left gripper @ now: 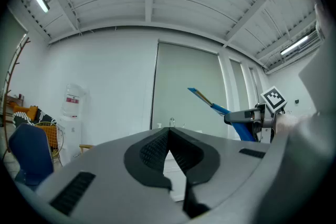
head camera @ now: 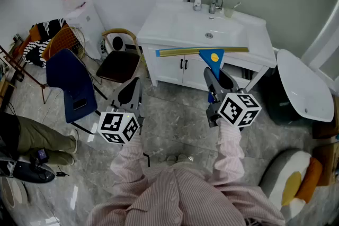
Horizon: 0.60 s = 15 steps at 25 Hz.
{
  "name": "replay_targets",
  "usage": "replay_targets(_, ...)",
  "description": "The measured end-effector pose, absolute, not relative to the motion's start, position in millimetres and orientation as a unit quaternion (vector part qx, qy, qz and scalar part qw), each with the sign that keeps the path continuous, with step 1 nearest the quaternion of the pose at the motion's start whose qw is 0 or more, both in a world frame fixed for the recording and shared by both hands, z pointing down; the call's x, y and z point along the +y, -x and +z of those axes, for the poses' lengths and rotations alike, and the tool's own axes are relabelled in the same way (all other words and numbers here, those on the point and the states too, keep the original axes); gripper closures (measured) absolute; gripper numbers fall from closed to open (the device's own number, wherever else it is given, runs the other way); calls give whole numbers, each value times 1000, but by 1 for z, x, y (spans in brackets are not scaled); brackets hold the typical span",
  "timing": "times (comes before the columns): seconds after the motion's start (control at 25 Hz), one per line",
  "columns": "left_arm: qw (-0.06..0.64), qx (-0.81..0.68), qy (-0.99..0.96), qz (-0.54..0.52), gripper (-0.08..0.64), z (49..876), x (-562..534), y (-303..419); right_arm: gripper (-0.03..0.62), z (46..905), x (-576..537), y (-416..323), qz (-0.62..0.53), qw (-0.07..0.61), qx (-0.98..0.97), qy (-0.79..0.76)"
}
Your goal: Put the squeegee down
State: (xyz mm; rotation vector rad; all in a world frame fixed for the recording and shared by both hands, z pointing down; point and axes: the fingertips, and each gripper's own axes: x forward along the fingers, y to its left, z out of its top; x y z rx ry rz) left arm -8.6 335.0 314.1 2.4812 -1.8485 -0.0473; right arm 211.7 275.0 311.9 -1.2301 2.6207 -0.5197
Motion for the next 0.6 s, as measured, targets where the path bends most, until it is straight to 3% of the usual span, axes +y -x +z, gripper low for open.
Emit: replay_targets(0.6, 42, -611, -790, -18, 558, 326, 341, -5, 460, 326, 267, -223, -191, 93, 889, 405)
